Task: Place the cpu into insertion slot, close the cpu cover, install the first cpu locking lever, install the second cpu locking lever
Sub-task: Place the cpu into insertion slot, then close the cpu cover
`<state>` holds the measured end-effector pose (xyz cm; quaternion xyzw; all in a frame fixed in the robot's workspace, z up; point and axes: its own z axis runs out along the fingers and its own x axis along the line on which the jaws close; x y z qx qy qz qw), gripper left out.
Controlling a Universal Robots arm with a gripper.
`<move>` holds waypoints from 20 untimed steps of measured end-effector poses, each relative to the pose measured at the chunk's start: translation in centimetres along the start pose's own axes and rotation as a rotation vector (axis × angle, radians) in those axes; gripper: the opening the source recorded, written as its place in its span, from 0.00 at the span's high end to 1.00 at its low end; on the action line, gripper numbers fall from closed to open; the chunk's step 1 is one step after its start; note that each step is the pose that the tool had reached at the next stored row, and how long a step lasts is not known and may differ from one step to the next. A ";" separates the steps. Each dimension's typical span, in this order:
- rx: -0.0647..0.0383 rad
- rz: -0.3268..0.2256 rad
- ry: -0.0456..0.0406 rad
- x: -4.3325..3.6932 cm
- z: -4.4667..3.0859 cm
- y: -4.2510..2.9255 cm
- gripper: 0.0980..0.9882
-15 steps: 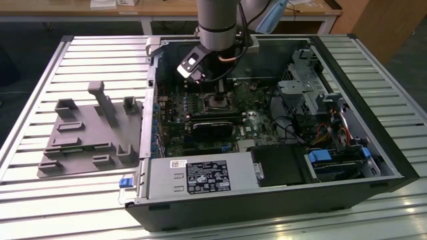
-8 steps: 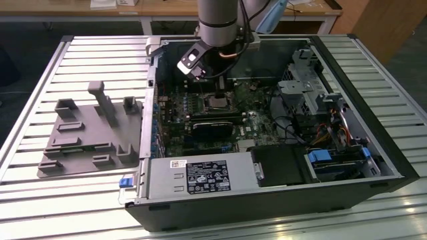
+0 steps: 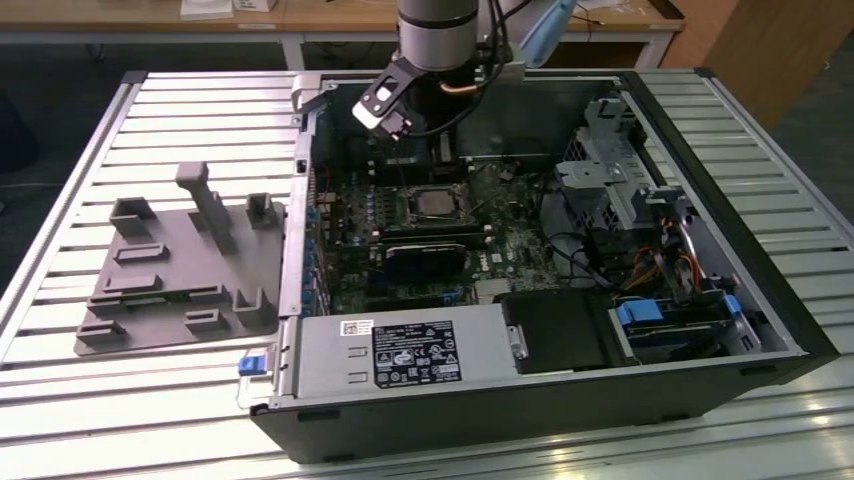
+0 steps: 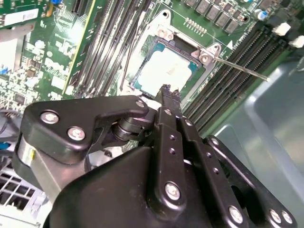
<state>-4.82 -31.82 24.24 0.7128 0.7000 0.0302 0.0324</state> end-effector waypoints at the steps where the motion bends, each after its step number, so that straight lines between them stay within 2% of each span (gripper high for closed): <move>1: 0.000 0.000 0.0000 0.00 -0.24 0.02 1.00; 6: 0.000 0.000 -0.0001 0.00 -1.03 0.09 1.00; 20: 0.000 0.000 -0.0005 -0.01 -1.37 0.12 1.00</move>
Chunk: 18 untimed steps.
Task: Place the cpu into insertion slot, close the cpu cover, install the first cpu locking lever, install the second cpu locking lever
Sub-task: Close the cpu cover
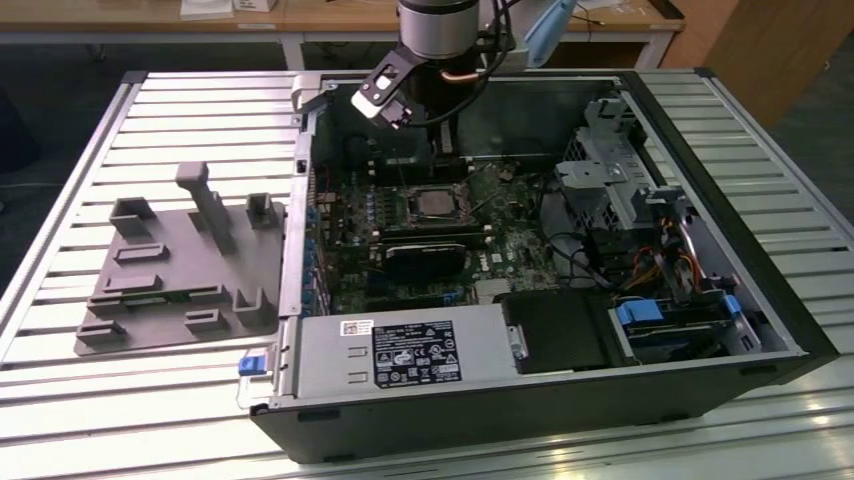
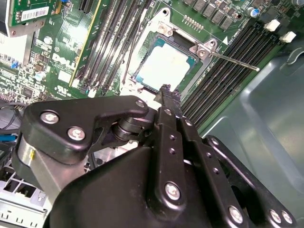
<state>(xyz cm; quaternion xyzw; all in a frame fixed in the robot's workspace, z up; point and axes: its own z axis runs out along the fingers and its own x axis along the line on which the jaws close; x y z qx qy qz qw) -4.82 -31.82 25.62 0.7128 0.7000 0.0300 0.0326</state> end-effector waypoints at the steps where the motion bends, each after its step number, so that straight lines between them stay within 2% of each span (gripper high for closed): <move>1: 0.000 0.000 0.0001 0.00 -0.09 0.01 1.00; 5: 0.000 0.000 0.0004 0.00 -0.64 0.06 1.00; 11: 0.000 0.000 0.0004 0.00 -0.69 0.12 1.00; 18: 0.000 0.000 0.0005 0.02 -0.60 1.05 1.00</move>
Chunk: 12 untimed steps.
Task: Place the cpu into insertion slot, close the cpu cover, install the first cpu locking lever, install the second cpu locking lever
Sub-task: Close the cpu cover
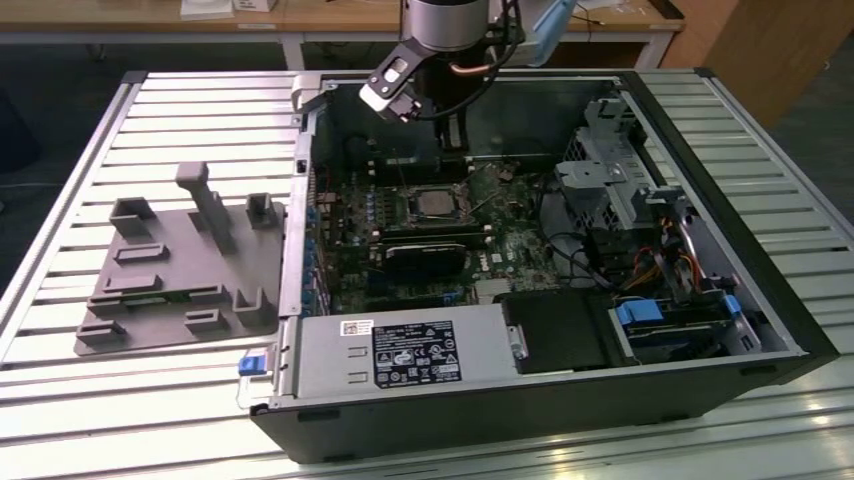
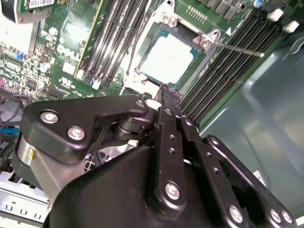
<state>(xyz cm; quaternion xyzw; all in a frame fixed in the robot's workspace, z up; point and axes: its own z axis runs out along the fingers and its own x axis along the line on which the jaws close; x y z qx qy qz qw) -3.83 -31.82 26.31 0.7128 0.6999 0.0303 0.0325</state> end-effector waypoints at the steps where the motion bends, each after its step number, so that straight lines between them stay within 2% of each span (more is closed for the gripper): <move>1: 0.000 0.000 0.0000 0.00 0.01 0.15 1.00; 12: 0.000 0.000 0.0001 0.03 0.17 1.90 1.00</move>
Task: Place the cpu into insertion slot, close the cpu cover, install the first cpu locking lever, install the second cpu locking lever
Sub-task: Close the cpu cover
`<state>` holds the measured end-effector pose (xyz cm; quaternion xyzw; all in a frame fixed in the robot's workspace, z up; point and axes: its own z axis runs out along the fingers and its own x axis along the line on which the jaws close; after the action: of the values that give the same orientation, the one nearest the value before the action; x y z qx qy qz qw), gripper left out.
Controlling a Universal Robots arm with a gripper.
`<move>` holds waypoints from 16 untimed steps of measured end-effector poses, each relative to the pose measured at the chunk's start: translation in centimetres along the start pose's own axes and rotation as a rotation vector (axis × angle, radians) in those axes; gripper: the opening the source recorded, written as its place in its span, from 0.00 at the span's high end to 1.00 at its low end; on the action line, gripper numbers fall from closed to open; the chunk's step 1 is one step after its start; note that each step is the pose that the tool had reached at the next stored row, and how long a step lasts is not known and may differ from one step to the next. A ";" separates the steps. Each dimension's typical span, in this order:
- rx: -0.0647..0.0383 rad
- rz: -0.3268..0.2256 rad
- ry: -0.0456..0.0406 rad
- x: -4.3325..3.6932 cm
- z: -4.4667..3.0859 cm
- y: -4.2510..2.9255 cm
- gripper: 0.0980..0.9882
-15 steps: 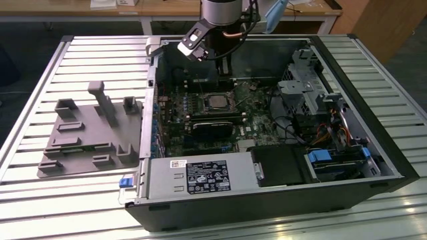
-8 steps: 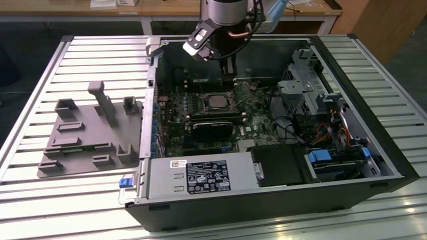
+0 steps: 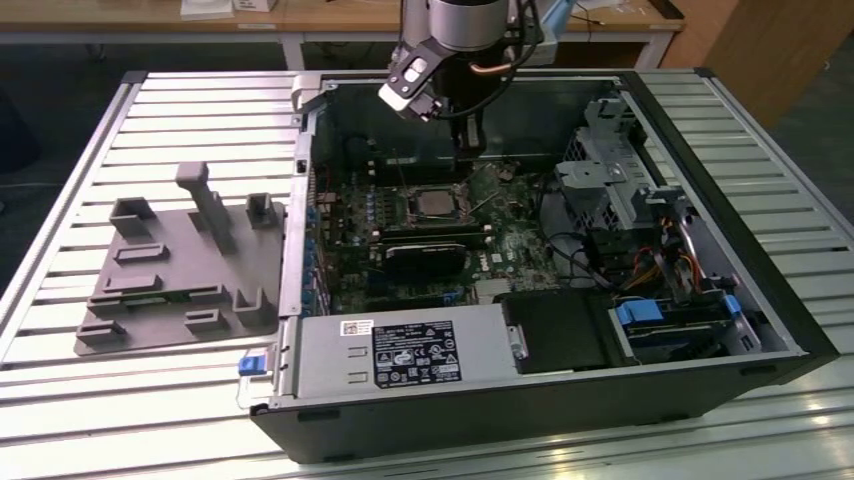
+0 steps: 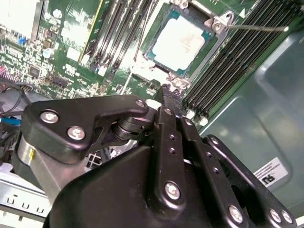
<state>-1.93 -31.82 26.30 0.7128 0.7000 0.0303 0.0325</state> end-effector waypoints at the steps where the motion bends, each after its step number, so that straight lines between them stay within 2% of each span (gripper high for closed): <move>1: 0.000 0.000 -0.0001 0.00 0.01 0.15 1.00; 5: 0.000 0.000 0.0000 0.02 0.08 0.88 1.00; 16: 0.000 0.000 -0.0002 0.07 0.32 3.68 1.00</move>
<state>1.77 -31.82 26.31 0.7128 0.7000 0.0303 0.0325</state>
